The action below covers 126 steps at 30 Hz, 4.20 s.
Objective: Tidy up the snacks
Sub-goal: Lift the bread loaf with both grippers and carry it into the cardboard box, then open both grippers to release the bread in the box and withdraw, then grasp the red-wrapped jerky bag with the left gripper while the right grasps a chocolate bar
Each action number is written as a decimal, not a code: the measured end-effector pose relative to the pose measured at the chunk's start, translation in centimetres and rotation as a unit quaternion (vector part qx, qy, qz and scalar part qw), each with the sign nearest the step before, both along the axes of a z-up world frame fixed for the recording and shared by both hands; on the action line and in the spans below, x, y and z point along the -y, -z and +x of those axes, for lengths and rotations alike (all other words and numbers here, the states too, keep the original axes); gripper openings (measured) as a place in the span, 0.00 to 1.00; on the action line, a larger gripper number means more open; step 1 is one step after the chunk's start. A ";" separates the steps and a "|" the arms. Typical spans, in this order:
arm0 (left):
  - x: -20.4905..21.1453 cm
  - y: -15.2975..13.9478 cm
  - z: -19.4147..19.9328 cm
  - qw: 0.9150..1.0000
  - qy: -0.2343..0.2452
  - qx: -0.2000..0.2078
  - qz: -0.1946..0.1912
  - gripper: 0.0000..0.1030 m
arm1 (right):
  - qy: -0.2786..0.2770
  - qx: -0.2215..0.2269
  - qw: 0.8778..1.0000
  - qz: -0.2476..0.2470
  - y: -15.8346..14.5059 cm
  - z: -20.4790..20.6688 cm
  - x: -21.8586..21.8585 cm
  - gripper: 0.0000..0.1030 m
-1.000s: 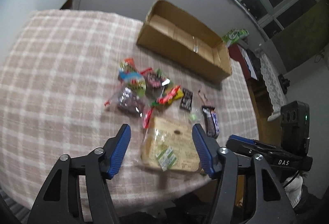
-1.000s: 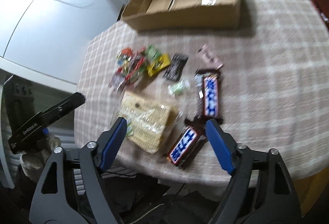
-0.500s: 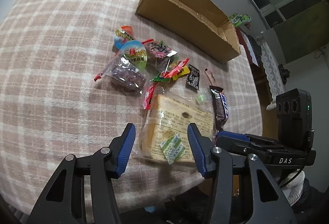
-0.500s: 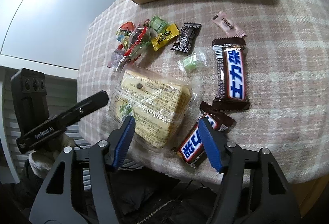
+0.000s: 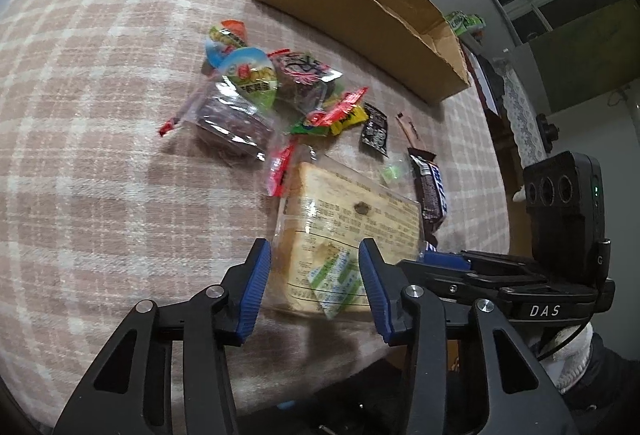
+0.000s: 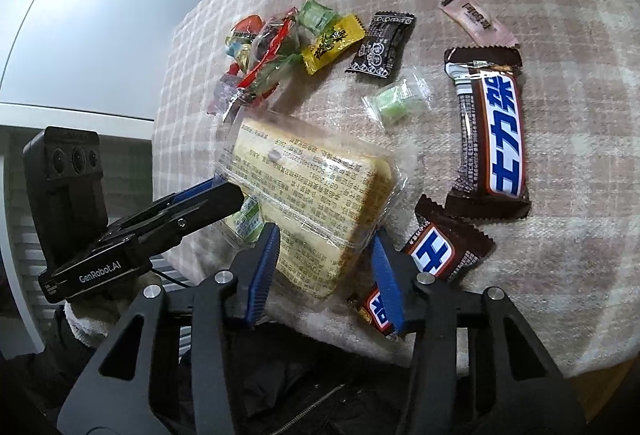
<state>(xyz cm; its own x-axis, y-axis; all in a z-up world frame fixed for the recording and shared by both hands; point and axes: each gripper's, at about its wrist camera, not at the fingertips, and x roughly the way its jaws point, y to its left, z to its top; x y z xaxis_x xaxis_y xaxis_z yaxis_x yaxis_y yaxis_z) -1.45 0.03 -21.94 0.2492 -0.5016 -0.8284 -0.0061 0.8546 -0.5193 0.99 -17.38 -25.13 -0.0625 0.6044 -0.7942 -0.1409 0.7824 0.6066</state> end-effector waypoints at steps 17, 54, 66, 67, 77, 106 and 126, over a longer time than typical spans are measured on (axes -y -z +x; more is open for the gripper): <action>1.2 -3.7 0.4 0.999 0.009 0.043 0.005 0.41 | 0.008 0.032 0.999 0.012 -3.7 1.0 1.2 0.46; 5.7 -7.6 16.4 0.991 0.032 0.131 0.003 0.41 | 0.053 0.148 0.987 -0.030 -10.6 16.3 5.5 0.46; 5.6 -6.2 19.0 0.992 0.024 0.118 0.042 0.41 | 0.044 0.130 0.987 -0.079 -7.8 18.9 4.9 0.48; 5.4 -6.3 18.9 0.992 0.023 0.118 0.041 0.41 | 0.044 0.131 0.987 -0.080 -7.7 18.9 5.1 0.48; 4.1 -7.1 18.1 0.990 0.021 0.129 0.050 0.41 | 0.038 0.153 0.982 -0.104 -8.3 18.5 5.1 0.49; -3.5 -7.4 5.7 0.986 -0.039 0.114 0.115 0.58 | 0.024 0.207 0.959 -0.190 -10.0 7.3 6.6 0.81; -3.2 -1.6 3.2 0.998 -0.067 0.020 0.010 0.58 | 0.041 0.120 0.978 -0.167 -4.8 2.4 7.1 0.75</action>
